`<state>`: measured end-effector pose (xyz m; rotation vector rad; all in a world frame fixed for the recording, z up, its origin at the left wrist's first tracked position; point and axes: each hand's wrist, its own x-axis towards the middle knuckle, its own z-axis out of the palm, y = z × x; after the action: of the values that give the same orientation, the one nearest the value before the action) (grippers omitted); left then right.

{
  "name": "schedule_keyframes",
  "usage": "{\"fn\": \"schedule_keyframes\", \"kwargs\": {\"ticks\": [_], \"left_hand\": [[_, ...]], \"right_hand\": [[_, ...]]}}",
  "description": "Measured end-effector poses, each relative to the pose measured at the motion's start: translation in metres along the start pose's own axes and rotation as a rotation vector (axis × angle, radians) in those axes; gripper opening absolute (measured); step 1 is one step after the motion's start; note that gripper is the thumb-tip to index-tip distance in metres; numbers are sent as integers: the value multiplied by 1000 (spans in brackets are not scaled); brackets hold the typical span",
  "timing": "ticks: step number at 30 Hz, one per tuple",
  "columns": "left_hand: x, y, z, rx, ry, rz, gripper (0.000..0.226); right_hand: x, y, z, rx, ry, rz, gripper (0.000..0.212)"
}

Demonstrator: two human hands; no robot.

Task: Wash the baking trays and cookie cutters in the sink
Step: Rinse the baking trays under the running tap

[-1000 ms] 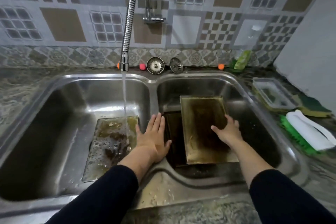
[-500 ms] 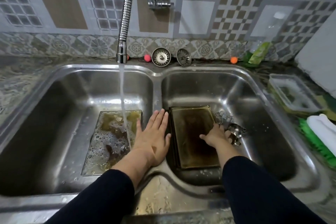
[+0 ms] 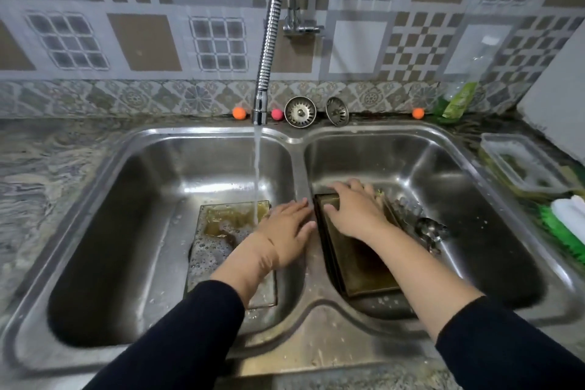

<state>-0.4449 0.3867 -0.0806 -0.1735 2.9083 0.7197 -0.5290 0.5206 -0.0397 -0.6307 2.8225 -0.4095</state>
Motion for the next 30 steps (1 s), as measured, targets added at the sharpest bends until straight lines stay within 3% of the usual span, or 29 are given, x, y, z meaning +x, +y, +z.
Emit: {"fn": "schedule_keyframes", "kwargs": {"ticks": [3,5,7,10,13,17,22,26,30], "left_hand": [[-9,-40,-11,-176,39,-171,46],[-20,-67,-13,-90,-23,-275,46],[-30,-94,-9,-52,-103,-427,47],[-38,-133,3,-109,-129,-592,53],[-38,-157,15,-157,-160,-699,56],[-36,-173,25,-160,-204,-695,55],[-37,-177,22,-206,-263,-701,58],[-39,-181,17,-292,-299,-705,70],[-45,-171,6,-364,-323,-649,73]], "right_hand": [[-24,-48,11,74,120,-227,43],[-33,-75,34,129,69,-296,45],[-32,-96,66,163,-130,-228,48],[-13,-109,119,132,-446,25,64],[3,-110,149,15,-520,202,66],[10,-115,158,67,-502,290,61],[22,-110,164,319,-442,418,73],[18,-107,157,574,-411,373,64],[15,-111,142,712,-213,241,48]]}}
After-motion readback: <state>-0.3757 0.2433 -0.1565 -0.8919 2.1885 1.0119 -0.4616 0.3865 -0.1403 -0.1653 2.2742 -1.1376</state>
